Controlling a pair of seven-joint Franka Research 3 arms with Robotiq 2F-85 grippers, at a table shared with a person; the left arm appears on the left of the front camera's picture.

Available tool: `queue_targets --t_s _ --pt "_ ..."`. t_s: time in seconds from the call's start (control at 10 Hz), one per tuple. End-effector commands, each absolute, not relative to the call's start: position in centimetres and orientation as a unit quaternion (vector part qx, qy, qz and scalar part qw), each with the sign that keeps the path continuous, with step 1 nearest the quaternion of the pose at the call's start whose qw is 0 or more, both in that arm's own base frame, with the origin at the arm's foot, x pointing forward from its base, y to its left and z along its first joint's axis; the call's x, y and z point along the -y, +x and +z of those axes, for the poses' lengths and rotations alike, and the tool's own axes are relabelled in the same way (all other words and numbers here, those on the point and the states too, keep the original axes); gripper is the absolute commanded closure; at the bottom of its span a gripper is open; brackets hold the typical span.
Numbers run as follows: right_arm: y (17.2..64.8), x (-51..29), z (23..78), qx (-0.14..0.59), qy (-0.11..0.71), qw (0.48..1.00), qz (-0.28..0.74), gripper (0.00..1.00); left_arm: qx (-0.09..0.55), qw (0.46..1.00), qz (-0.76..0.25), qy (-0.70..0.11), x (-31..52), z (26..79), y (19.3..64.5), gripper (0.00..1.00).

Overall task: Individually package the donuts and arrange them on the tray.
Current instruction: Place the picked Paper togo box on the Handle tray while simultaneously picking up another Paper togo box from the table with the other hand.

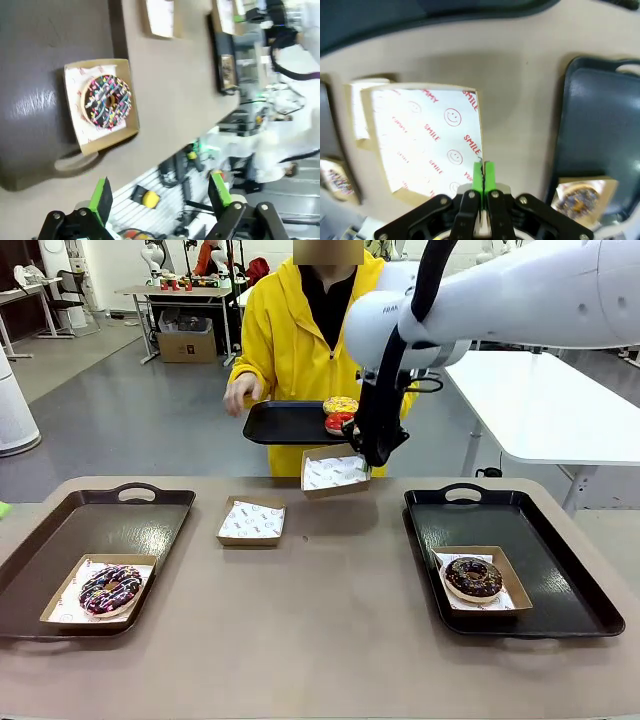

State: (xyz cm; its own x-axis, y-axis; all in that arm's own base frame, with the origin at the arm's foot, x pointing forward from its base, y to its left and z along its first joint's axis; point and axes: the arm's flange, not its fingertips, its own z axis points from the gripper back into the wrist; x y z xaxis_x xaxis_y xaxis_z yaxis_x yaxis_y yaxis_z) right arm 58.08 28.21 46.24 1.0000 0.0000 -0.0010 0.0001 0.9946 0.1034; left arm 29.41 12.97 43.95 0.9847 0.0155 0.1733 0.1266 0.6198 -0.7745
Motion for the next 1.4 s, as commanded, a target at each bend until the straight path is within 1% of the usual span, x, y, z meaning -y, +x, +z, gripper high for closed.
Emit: queue_targets --t_s 0.0,0.3,0.5,0.7,0.8,1.3 --pt "59.3 -29.4 46.3 -0.017 0.055 0.998 -0.013 1.0 0.083 0.853 -0.007 -0.515 -17.7 42.6 30.2 0.0" --pt "60.0 -30.2 46.3 -0.022 0.048 0.998 -0.018 1.0 0.113 0.788 0.055 -0.602 -24.7 40.7 29.0 0.0" --pt "60.4 -30.4 46.2 -0.023 0.047 0.998 -0.023 1.0 0.116 0.772 0.084 -0.62 -27.1 39.7 28.4 0.0" --pt "60.7 -30.5 46.0 -0.024 0.043 0.998 -0.025 1.0 0.106 0.771 0.086 -0.622 -27.3 38.7 28.4 0.0" --pt "60.0 -29.9 45.8 -0.02 0.051 0.998 -0.01 1.0 0.108 0.774 0.096 -0.617 -26.8 39.3 27.6 0.0" --pt "60.0 -29.9 45.8 -0.02 0.051 0.998 -0.01 1.0 0.108 0.774 0.096 -0.617 -26.8 39.3 27.6 0.0"
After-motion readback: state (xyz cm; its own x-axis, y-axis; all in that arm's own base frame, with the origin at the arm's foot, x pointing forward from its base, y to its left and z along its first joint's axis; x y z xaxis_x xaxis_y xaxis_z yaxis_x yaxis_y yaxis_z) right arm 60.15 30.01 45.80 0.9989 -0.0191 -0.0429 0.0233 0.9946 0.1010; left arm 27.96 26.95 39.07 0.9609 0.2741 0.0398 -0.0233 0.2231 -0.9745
